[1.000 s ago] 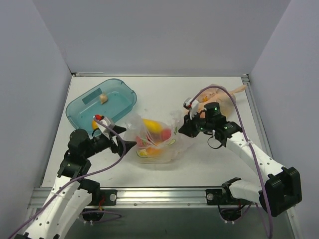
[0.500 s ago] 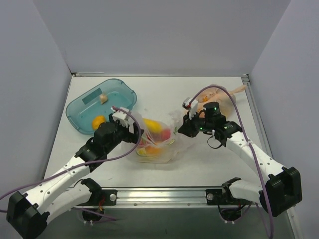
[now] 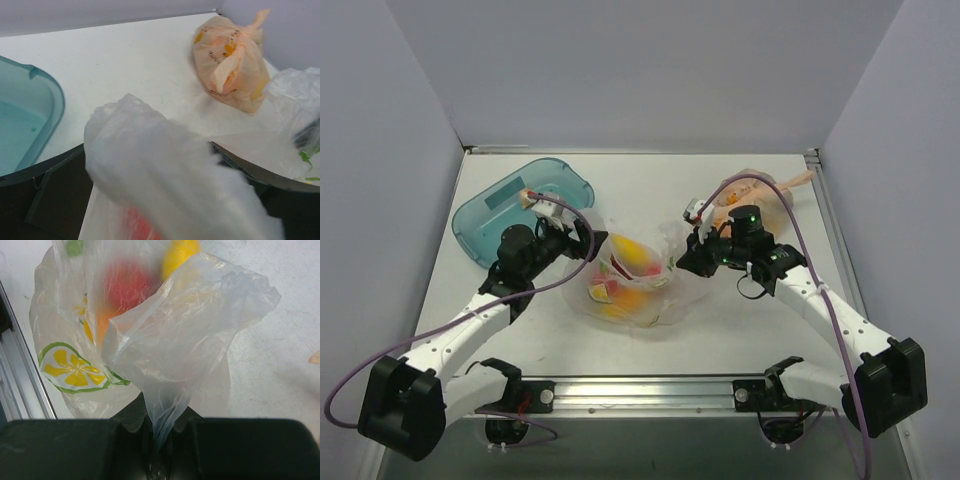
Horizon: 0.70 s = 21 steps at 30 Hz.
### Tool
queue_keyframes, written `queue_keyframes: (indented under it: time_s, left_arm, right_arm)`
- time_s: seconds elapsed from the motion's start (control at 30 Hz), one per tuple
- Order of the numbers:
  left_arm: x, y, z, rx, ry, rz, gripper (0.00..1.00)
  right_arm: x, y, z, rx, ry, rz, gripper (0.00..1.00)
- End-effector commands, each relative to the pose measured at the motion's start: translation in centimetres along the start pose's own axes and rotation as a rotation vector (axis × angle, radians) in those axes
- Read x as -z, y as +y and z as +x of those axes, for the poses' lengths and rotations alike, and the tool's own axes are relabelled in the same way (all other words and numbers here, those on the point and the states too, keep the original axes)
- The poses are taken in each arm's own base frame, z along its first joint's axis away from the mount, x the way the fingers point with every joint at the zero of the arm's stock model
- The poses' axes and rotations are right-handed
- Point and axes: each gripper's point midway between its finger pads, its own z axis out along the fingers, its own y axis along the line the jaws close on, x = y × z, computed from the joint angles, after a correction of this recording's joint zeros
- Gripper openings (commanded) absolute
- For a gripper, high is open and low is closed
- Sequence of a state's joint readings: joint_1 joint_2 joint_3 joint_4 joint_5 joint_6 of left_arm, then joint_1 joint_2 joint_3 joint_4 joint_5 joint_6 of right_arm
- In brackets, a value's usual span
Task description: Place the fake fruits into the plastic bag and tie a complex knot
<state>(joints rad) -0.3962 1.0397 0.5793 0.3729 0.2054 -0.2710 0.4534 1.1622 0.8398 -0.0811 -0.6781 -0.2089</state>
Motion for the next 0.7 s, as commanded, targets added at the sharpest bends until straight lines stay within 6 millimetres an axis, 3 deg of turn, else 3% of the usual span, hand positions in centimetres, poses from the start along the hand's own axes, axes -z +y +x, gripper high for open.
queue_keyframes:
  time_s: [0.0, 0.23, 0.33, 0.47, 0.5, 0.57, 0.6, 0.67]
  left_arm:
    - [-0.4, -3.8, -1.9, 0.047, -0.072, 0.210, 0.96]
    - [-1.1, -3.8, -1.9, 0.094, -0.079, 0.175, 0.97]
    - [-1.9, -2.5, -0.8, 0.094, -0.045, 0.103, 0.91]
    - [-2.3, -2.9, -0.1, 0.033, -0.016, 0.140, 0.49]
    - [-2.0, -4.0, 0.2, 0.009, 0.006, 0.218, 0.31]
    - [-1.5, -5.5, -0.5, -0.023, 0.005, 0.320, 0.17]
    - [-0.2, -7.7, -0.5, -0.055, 0.023, 0.459, 0.07]
    - [1.3, -9.9, -0.7, -0.080, 0.035, 0.597, 0.04]
  right_arm:
    - [0.6, 0.8, -1.0, 0.054, -0.030, -0.032, 0.00]
    - [0.6, 1.1, -0.9, 0.068, -0.033, -0.045, 0.00]
    - [0.6, 1.0, -0.7, 0.083, -0.029, -0.036, 0.00]
    - [0.7, 0.9, -0.7, 0.093, -0.029, -0.028, 0.00]
    - [0.7, 0.9, -0.7, 0.096, -0.029, -0.027, 0.00]
    - [0.7, 0.9, -0.8, 0.105, -0.030, -0.025, 0.00]
    - [0.7, 0.8, -0.7, 0.112, -0.026, -0.026, 0.00]
    - [0.7, 0.6, -1.0, 0.142, -0.029, -0.020, 0.00]
